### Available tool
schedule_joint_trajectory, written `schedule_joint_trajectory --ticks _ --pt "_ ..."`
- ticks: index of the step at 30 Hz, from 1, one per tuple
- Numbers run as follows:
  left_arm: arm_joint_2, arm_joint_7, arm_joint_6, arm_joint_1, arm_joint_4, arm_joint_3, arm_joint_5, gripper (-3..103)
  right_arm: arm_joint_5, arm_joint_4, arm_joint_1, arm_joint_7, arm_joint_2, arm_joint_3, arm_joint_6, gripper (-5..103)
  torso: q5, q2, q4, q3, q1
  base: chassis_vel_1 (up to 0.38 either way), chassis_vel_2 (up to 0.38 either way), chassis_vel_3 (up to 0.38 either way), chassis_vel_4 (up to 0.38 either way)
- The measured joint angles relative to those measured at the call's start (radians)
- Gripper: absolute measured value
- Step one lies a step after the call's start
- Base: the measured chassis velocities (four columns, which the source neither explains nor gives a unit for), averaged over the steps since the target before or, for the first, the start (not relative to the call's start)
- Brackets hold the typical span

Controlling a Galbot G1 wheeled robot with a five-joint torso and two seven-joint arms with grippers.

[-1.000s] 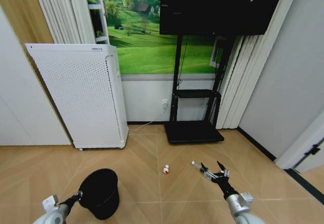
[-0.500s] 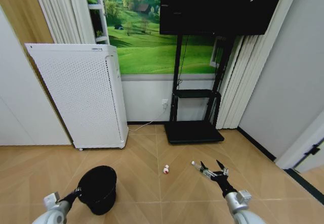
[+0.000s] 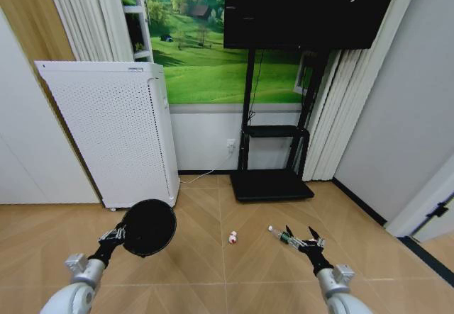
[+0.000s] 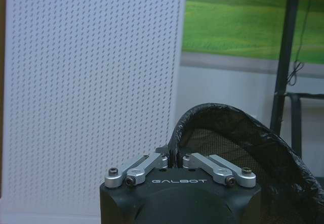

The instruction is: Pick up the trash bin and place the garbage on the floor into it.

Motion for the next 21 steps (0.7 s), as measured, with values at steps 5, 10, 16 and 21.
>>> schedule_joint_trajectory --ticks 5,10,16,21 --pt "0.009 0.021 0.002 0.012 -0.049 -0.002 0.007 7 0.000 -0.013 0.011 -0.035 -0.004 0.002 -0.047 100 -0.0001 0.000 0.0000 0.000 0.000 0.000 0.000 0.000 0.000" --pt "0.008 0.016 0.008 0.014 -0.050 -0.001 0.020 7 0.002 -0.034 0.024 -0.043 -0.009 -0.001 -0.041 100 -0.0002 0.000 0.0002 0.000 0.000 -0.019 0.020 0.009 -0.007" --pt "0.003 -0.008 0.015 0.012 -0.053 0.005 0.024 7 0.007 -0.055 0.034 -0.045 -0.018 -0.007 -0.028 100 -0.0001 0.000 0.0001 0.000 0.000 -0.099 0.083 0.101 -0.092" --pt "0.001 -0.024 0.028 0.010 -0.061 0.017 0.030 7 0.015 -0.070 0.037 -0.045 -0.025 -0.010 -0.013 100 0.0000 0.000 0.0000 0.000 0.000 -0.181 0.191 0.201 -0.189"
